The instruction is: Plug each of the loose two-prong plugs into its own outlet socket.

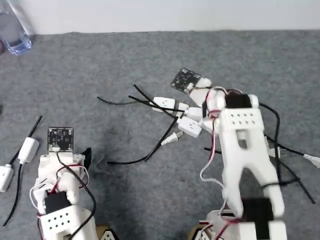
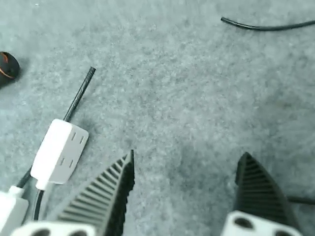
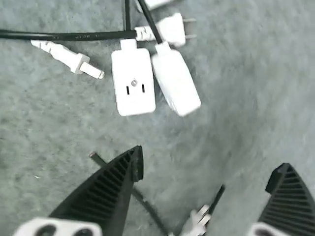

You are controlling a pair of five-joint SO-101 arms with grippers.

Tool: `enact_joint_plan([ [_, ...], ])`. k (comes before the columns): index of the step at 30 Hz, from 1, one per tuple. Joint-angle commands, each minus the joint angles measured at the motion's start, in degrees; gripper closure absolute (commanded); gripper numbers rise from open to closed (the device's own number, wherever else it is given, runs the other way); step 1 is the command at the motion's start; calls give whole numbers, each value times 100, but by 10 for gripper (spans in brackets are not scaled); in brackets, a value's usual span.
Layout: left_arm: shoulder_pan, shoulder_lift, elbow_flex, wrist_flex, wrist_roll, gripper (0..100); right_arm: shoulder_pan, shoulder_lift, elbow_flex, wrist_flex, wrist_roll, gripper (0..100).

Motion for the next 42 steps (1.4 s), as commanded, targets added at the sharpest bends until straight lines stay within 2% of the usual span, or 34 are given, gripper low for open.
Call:
enact_joint_plan([
  [1, 185, -316, 84, 44, 53, 687, -75, 453, -589, 119, 580, 623],
  [4, 193, -457, 127, 88, 53, 687, -136, 1068, -914, 66, 923, 623],
  [10, 202, -730, 189, 273, 26, 687, -242, 2273, -1899, 127, 1011, 634],
  [18, 202, -879, 233, 281, 26, 687, -110, 3319, -2629, 110, 1011, 850],
  [25, 202, -888, 233, 281, 26, 687, 198, 3925, -3147, 119, 1011, 795],
  [28, 211, -897, 207, 387, 53, 687, 189, 4101, -3244, 127, 1002, 840],
  [32, 229, -897, 171, 519, 70, 686, 180, 4338, -3253, 75, 1011, 950],
  [34, 246, -897, 110, 563, 343, 686, 180, 4400, -3253, 75, 993, 996],
  [37, 387, -897, 84, 686, 756, 685, 163, 4338, -3288, 136, 976, 990],
  [42, 413, -897, 84, 695, 765, 685, 163, 3591, -3490, 549, 607, 990],
])
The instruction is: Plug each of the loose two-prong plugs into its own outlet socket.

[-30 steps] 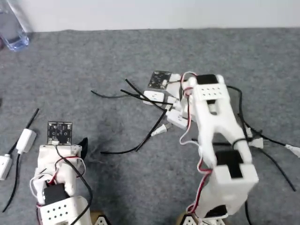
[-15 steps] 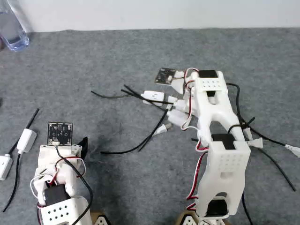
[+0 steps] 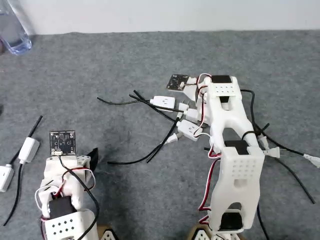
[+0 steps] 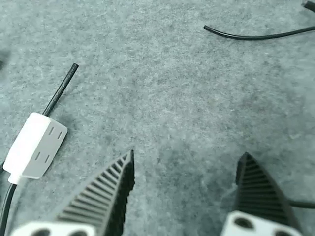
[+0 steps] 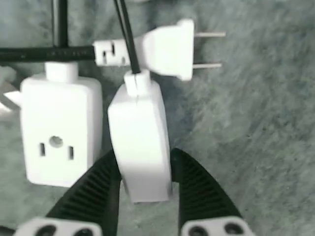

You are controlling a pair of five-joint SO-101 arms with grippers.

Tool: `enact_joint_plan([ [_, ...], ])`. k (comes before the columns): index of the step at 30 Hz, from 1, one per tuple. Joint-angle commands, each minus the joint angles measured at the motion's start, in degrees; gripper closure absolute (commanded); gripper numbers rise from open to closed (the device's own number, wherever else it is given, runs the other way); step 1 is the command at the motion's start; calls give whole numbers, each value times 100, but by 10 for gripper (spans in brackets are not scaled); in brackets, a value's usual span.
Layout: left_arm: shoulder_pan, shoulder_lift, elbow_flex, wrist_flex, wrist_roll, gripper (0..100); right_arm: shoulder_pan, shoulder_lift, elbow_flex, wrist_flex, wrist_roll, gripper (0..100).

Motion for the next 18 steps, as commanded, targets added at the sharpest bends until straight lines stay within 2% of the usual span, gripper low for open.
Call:
enact_joint_plan([
  [1, 62, -79, -163, 35, 88, 685, -4, -857, -290, 374, -273, 990],
  [9, 62, -79, -163, 44, 88, 685, -479, -2273, -290, 1833, -396, 990],
  [18, 62, -79, -145, 44, 88, 685, -1587, -3125, -211, 2914, -2549, 990],
])
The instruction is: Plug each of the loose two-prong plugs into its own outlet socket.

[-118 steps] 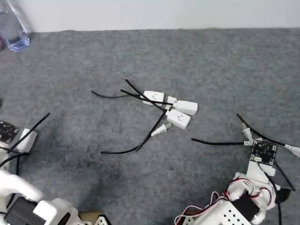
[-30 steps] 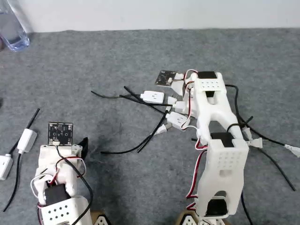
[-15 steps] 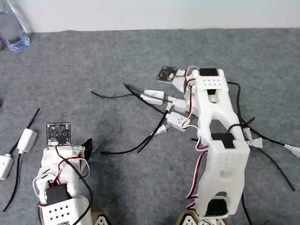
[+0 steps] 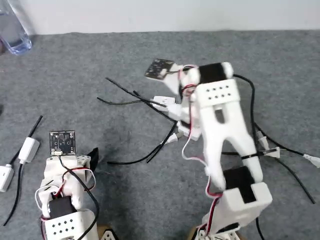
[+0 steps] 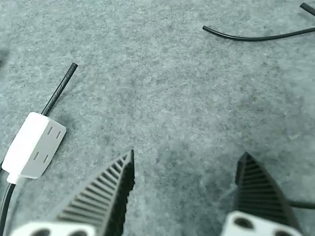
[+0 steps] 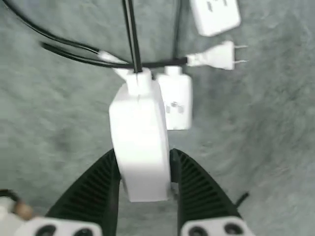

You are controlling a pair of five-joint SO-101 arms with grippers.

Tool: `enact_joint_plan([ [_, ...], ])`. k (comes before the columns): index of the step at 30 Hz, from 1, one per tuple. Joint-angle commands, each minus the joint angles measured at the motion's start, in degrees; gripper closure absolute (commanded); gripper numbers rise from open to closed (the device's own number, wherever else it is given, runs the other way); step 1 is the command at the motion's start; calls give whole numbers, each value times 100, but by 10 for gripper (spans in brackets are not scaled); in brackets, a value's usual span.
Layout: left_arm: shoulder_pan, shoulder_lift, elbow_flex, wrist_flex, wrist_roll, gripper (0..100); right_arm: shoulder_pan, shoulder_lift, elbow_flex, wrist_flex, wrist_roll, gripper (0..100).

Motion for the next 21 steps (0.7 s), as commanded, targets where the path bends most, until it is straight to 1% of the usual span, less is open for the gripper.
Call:
enact_joint_plan([
  [1, 44, -79, -145, 44, 62, 685, -418, -312, -149, 277, -862, 990],
  [6, 35, -79, -145, 44, 62, 685, -1174, -295, 220, 224, -1767, 990],
  [11, 26, -79, -145, 53, 62, 685, -2167, -286, 202, -84, -2400, 990],
  [16, 26, -79, -163, 123, 62, 686, -2879, -277, 229, -813, -2532, 990],
  [21, 18, -88, -224, 220, 62, 686, -3011, -101, 211, -1543, -2514, 990],
])
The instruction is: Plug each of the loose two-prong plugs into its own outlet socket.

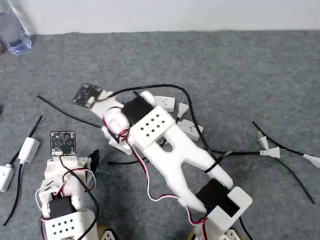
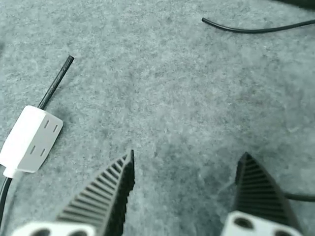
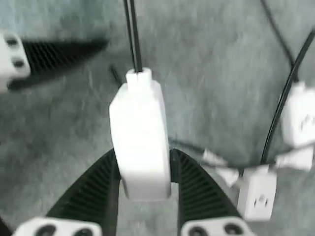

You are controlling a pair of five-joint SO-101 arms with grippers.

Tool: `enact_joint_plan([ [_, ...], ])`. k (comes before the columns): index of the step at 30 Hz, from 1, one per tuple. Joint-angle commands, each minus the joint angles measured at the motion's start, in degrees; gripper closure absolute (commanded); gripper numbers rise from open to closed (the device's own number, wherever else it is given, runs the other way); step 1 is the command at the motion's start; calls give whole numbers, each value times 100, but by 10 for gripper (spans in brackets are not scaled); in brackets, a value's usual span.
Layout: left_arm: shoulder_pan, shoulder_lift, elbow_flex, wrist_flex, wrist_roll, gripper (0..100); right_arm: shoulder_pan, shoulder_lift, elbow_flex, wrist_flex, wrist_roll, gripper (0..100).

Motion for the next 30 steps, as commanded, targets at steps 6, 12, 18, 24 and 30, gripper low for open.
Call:
enact_joint_plan([
  [6, -62, -88, -251, 158, 44, 686, -66, 822, -149, -1367, 105, 991],
  [12, -1248, -88, -453, 686, 26, 686, -207, 1938, -1389, -1323, 264, 991],
  [18, -2673, -88, -549, 1160, -18, 686, -840, 3231, -3086, -804, 273, 991],
  [24, -2884, -88, -505, 1169, -290, 686, -1200, 4593, -4958, -347, 809, 991],
  [30, -2901, -88, -523, 1169, -290, 685, -1297, 5613, -6435, -312, 1187, 987],
])
